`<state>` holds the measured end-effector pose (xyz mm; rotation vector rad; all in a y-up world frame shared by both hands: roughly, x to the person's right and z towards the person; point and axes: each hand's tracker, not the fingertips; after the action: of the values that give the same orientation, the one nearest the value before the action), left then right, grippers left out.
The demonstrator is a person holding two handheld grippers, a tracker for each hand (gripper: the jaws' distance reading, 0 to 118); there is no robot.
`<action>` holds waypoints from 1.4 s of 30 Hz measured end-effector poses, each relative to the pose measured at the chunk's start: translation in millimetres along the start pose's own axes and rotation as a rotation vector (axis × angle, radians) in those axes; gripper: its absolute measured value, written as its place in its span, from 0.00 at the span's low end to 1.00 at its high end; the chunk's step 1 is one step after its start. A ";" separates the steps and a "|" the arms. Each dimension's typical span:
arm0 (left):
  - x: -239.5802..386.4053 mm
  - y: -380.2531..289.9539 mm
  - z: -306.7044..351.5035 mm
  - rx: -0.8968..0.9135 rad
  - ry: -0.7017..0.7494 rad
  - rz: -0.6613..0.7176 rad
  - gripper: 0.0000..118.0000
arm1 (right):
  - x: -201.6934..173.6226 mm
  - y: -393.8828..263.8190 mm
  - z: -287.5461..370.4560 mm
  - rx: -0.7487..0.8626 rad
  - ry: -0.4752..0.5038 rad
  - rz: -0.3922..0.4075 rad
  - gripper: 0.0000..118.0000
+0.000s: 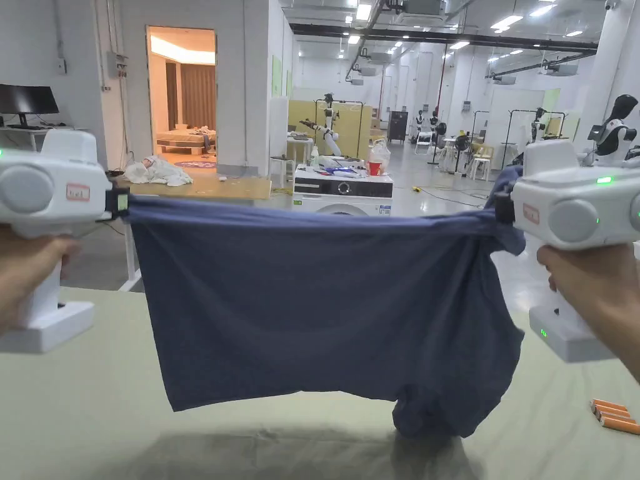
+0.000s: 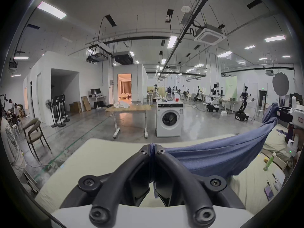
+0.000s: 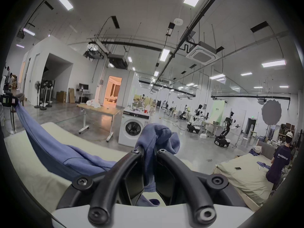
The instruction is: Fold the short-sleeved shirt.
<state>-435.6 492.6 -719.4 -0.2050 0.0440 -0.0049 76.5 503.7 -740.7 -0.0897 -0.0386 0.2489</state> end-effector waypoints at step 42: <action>-3.7 -377.4 166.4 -0.635 -0.114 0.114 0.01 | -55.8 -368.3 217.3 -0.769 0.174 0.035 0.27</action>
<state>-432.0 157.0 -479.7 -0.8369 -0.0588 0.1363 101.8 152.6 -491.5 -0.8765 0.0424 0.2494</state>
